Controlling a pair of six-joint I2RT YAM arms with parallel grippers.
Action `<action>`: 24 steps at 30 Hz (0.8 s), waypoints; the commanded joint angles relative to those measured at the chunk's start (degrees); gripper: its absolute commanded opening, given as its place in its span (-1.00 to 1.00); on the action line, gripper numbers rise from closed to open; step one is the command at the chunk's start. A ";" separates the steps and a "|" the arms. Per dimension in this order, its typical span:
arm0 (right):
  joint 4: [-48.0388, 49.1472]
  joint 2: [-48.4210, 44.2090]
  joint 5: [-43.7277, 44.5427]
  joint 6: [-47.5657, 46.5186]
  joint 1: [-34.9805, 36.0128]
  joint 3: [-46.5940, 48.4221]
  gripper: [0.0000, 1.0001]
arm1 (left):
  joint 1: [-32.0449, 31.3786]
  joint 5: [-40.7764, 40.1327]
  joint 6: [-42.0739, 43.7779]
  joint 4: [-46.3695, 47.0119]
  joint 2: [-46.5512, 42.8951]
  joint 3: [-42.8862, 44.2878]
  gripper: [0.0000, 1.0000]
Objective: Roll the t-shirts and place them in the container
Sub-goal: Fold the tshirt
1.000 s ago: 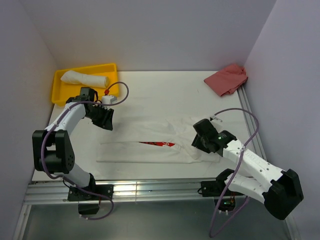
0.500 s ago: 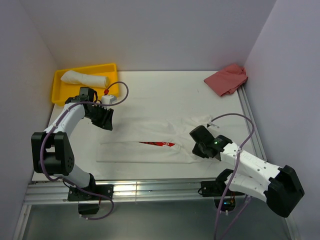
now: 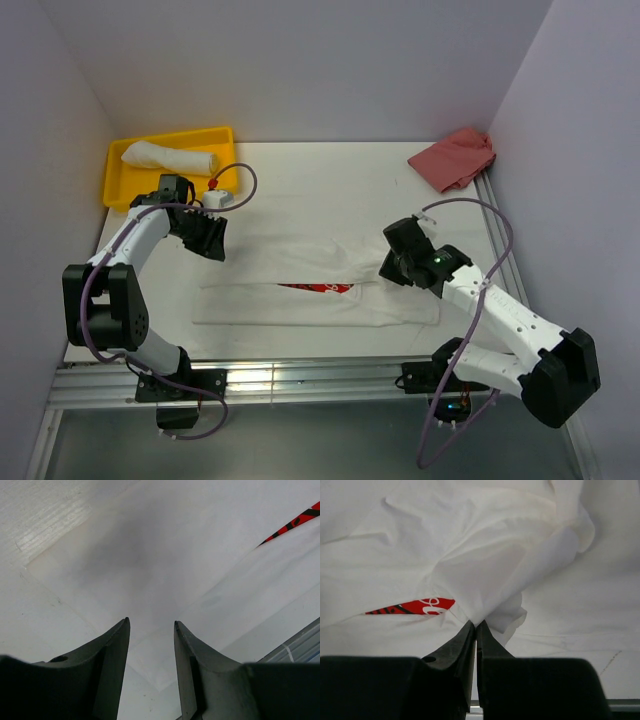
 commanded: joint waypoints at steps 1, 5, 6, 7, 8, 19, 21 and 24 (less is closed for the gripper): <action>2.76 2.54 -3.54 -4.08 -3.34 3.63 -0.85 | -0.31 1.58 0.84 -0.94 -1.54 1.28 -0.07; 7.06 7.29 -7.41 -6.36 -8.52 5.04 -0.80 | -0.39 2.54 0.84 -1.82 -0.40 2.33 -0.07; 7.68 9.38 -8.46 -6.54 -9.32 5.39 -0.75 | -0.66 2.80 0.84 -1.91 -0.14 2.59 -0.07; 8.82 10.54 -8.99 -6.72 -9.85 5.83 -0.58 | -0.92 2.89 0.66 -1.83 -0.05 2.86 -0.06; 9.35 12.64 -9.17 -7.07 -10.73 6.87 -0.47 | -1.18 2.89 0.40 -1.74 0.21 3.12 -0.05; 9.36 13.46 -6.54 -6.28 -12.05 10.85 0.22 | -11.37 0.52 -7.07 3.09 -0.49 7.34 0.04; 8.48 10.13 -5.83 -5.14 -12.05 9.00 0.23 | -13.30 0.26 -8.30 4.15 -0.84 7.87 0.06; 8.04 6.08 -5.83 -4.35 -11.97 5.58 0.19 | -15.07 0.69 -10.32 6.35 -1.19 7.96 0.07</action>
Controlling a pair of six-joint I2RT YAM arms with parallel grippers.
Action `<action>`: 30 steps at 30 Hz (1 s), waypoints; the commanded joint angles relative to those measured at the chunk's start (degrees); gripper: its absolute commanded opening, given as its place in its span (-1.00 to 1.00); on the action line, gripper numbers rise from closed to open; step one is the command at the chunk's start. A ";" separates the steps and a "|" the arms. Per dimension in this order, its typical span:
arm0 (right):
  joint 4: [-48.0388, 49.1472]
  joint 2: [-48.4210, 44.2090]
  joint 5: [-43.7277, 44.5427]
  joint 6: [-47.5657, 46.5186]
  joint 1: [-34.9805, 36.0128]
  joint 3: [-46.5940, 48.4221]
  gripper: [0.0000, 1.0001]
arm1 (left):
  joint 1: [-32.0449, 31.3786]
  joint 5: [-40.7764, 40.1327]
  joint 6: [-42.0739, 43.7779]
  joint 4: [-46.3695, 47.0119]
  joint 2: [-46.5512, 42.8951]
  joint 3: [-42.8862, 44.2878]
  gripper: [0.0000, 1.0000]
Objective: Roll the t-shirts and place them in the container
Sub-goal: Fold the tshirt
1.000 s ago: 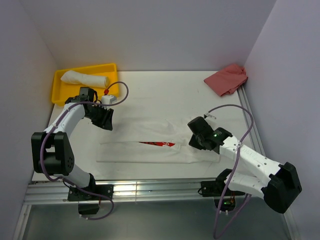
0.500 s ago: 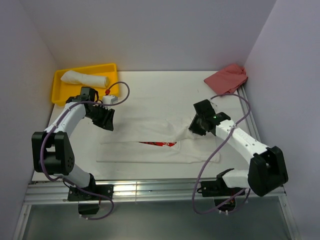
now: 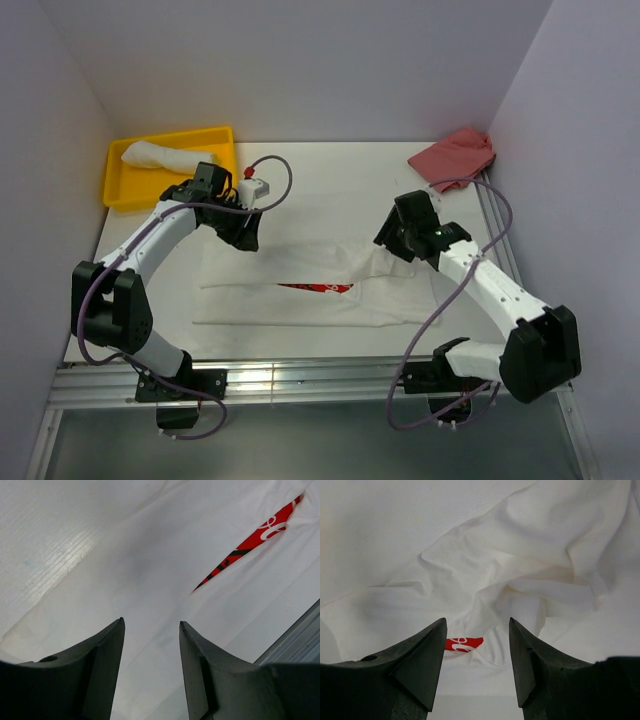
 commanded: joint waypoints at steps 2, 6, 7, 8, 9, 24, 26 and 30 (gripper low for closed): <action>-1.23 -7.87 2.63 2.30 0.25 -4.43 0.18 | -2.24 0.70 -4.14 4.08 -1.54 2.45 0.07; -0.62 -10.18 2.98 2.83 1.57 -8.03 0.17 | -4.09 0.52 -5.81 5.31 -1.10 2.63 0.06; -1.14 -9.92 3.59 2.83 1.75 -8.47 0.17 | -4.44 0.43 -6.16 5.31 -1.01 2.71 0.06; -1.41 -9.05 4.12 2.92 2.19 -8.65 0.16 | -4.62 0.35 -6.34 5.49 -1.01 2.71 0.06; -1.24 -8.78 4.21 2.74 2.45 -8.92 0.13 | -5.05 0.26 -6.78 5.84 -1.10 2.71 0.06; 1.84 0.89 0.97 0.72 5.18 -2.69 -0.72 | -7.96 -2.03 -8.10 6.01 -2.07 3.07 0.05; 2.10 3.08 0.18 0.28 5.18 0.12 -0.74 | -8.22 -2.20 -8.27 6.71 -2.42 2.80 0.05; 2.63 8.35 -1.93 0.02 5.18 5.31 -0.75 | -8.57 -2.56 -8.54 7.25 -2.95 2.80 0.06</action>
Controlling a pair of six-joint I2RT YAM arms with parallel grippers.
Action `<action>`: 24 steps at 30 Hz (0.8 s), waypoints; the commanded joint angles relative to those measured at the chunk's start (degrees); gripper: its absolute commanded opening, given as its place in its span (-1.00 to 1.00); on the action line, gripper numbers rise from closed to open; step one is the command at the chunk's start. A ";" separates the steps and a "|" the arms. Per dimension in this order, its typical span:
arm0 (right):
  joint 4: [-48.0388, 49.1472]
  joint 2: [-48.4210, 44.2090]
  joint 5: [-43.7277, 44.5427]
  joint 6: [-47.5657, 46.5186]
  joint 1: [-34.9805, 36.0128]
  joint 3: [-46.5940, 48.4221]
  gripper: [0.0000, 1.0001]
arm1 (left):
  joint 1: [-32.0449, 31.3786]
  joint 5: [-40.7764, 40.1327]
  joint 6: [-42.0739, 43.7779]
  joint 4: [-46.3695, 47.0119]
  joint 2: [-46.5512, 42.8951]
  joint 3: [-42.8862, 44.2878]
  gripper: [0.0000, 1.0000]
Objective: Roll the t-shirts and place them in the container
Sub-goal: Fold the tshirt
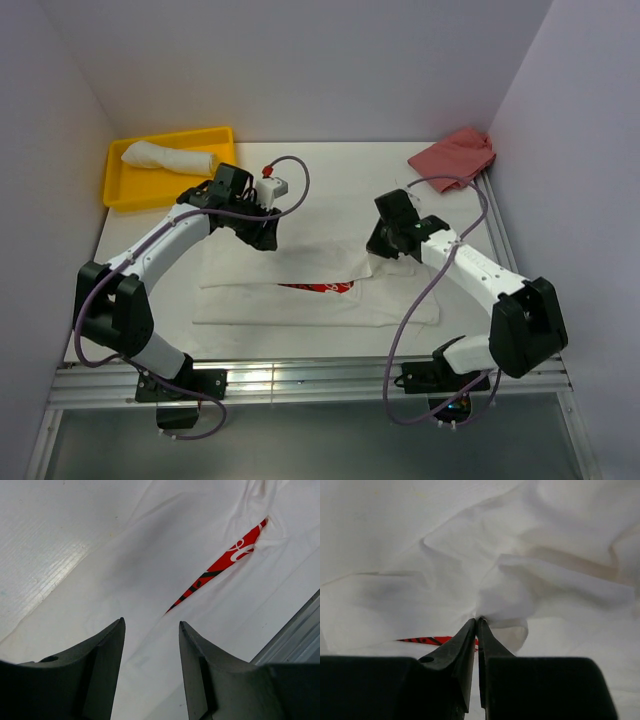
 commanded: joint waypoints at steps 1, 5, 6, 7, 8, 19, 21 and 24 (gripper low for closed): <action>1.80 4.10 -2.39 -1.16 0.43 6.21 -0.75 | -0.53 -0.44 -1.02 2.02 -2.53 2.32 0.06; 2.68 12.00 -4.24 -1.52 0.26 10.61 -0.57 | -0.62 0.44 -1.20 2.81 -2.35 2.06 0.07; 2.86 13.07 -4.51 -1.60 0.26 11.23 -0.43 | -0.79 0.53 -1.28 3.86 -2.27 1.97 0.07; 3.64 13.95 -4.60 -1.69 0.26 12.19 -0.36 | -0.88 0.44 -1.46 4.39 -2.18 1.54 0.07; 4.43 15.35 -4.95 -1.52 0.26 12.46 -0.31 | -1.06 0.44 -1.55 5.00 -2.09 1.36 0.09; 0.85 10.91 -1.18 -0.99 -0.53 16.08 0.16 | -2.02 3.87 -3.30 10.80 -0.95 0.66 0.18; 0.49 7.73 0.84 0.58 -0.97 13.63 0.18 | -2.73 5.01 -4.36 13.44 -0.86 0.22 0.20; -0.57 1.31 3.22 2.52 -1.50 10.28 0.11 | -4.22 5.72 -5.50 16.94 -0.07 -0.31 0.21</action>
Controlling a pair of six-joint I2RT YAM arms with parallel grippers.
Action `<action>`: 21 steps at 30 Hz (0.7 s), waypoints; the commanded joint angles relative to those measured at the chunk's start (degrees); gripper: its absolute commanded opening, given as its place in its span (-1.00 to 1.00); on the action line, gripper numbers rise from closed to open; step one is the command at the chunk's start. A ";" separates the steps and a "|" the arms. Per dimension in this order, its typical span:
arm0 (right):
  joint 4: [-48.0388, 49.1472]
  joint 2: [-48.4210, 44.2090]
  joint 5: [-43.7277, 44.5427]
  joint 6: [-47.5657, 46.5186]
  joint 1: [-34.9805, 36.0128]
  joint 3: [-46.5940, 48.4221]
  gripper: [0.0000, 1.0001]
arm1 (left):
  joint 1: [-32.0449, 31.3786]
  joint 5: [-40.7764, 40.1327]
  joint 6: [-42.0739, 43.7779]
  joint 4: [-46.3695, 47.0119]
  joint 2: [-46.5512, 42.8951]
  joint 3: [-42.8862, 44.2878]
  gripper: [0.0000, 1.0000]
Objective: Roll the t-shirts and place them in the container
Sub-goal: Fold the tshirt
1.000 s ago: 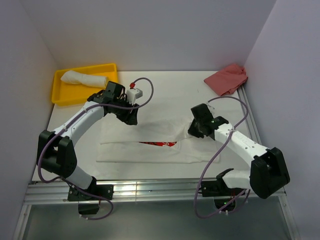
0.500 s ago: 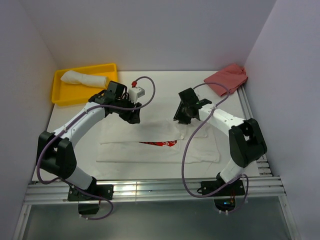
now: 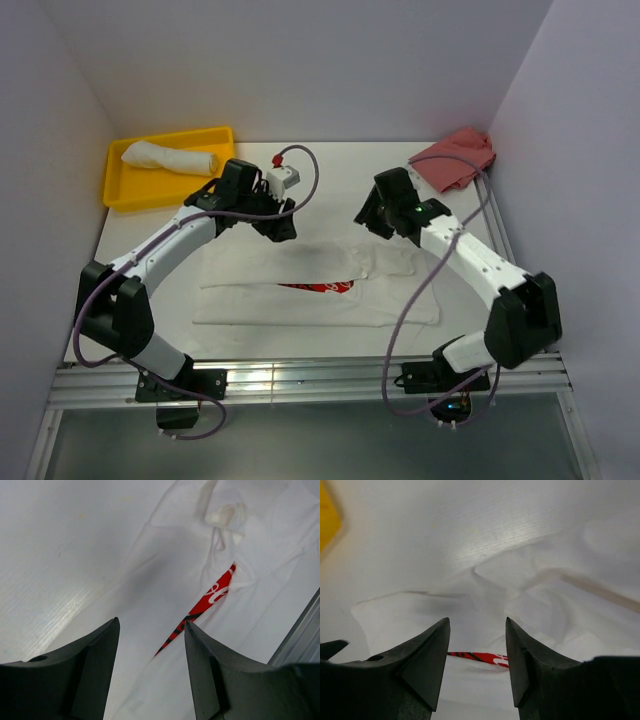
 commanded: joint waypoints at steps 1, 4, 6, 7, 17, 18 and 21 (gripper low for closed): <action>-2.18 -9.77 5.86 3.33 -0.93 -4.10 0.06 | -2.27 2.40 -1.98 7.14 0.89 -0.31 0.21; -2.10 -15.13 6.75 5.10 -1.02 -9.91 -0.16 | -6.31 -0.93 -2.25 10.48 2.91 -0.31 0.18; -1.31 -17.70 6.76 6.41 -0.93 -14.81 -0.19 | -9.83 -2.87 -2.51 12.33 4.40 0.12 0.16; -0.44 -19.62 6.76 6.77 -0.93 -16.41 -0.19 | -10.88 -3.23 -2.43 12.77 6.07 0.65 0.15; 5.80 -22.98 4.82 9.49 -0.40 -29.52 -0.25 | -18.80 -7.63 -4.18 16.46 15.92 6.01 -0.03; 6.16 -23.07 4.65 9.84 -0.40 -30.57 -0.25 | -18.72 -7.80 -4.27 16.90 16.71 6.71 -0.03; 7.82 -22.90 4.12 10.20 -0.40 -32.33 -0.21 | -19.07 -7.71 -4.27 16.47 18.99 9.08 -0.02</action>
